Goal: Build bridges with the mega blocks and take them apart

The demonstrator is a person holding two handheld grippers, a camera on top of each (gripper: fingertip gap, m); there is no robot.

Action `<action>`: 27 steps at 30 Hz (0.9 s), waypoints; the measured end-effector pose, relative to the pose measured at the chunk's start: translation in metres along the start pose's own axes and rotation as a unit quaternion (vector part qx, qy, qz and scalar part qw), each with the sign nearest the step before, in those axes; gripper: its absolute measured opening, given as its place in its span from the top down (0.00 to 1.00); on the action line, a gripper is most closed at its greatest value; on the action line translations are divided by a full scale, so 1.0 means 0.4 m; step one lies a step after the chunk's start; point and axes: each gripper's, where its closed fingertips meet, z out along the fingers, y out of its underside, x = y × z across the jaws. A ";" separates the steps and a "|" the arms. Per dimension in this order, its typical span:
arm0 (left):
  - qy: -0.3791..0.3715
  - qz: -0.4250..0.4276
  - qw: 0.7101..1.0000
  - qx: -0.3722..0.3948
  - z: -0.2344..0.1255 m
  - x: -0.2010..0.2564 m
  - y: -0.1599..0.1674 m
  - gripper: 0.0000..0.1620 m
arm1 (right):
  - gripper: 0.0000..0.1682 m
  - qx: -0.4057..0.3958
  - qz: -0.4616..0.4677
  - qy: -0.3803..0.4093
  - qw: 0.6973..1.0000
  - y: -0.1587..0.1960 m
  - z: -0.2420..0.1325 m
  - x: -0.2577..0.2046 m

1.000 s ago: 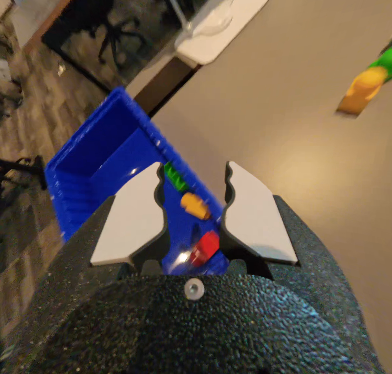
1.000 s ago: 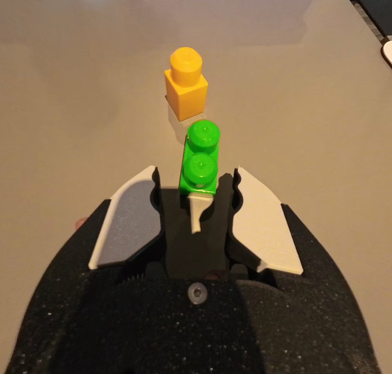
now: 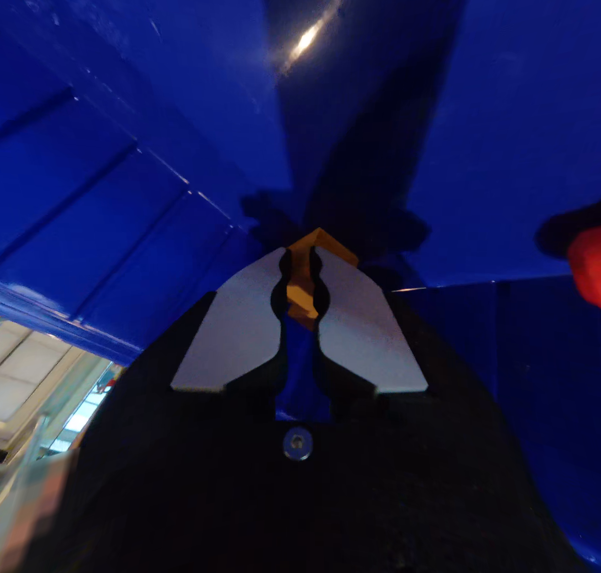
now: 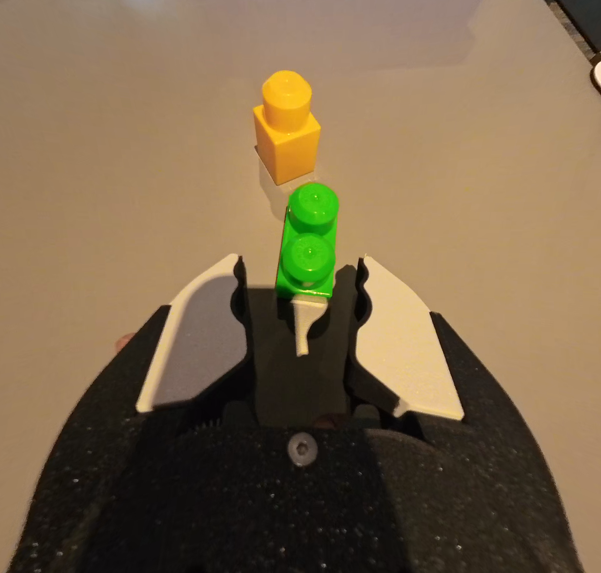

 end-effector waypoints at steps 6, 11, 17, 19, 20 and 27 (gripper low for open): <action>-0.050 -0.044 0.997 0.041 -0.056 -0.043 -0.013 0.96 | 0.60 0.000 -0.002 0.001 1.000 0.000 0.000 0.000; -0.095 -0.091 0.975 0.181 -0.217 -0.072 -0.049 0.96 | 0.60 0.003 -0.001 0.000 1.000 -0.001 -0.001 0.000; -0.129 -0.069 0.797 0.587 -0.688 0.065 -0.258 0.96 | 0.60 0.032 0.026 -0.013 0.999 -0.017 -0.014 0.008; -0.163 -0.021 0.698 0.697 -0.849 0.170 -0.327 0.96 | 0.60 0.049 0.047 -0.020 0.997 -0.030 -0.024 0.015; -0.183 -0.004 0.647 0.740 -0.916 0.225 -0.358 0.96 | 0.60 0.063 0.064 -0.029 0.995 -0.043 -0.032 0.016; -0.391 0.095 0.416 0.815 -1.112 0.568 -0.533 0.96 | 0.63 0.233 0.249 -0.147 0.928 -0.236 -0.146 0.039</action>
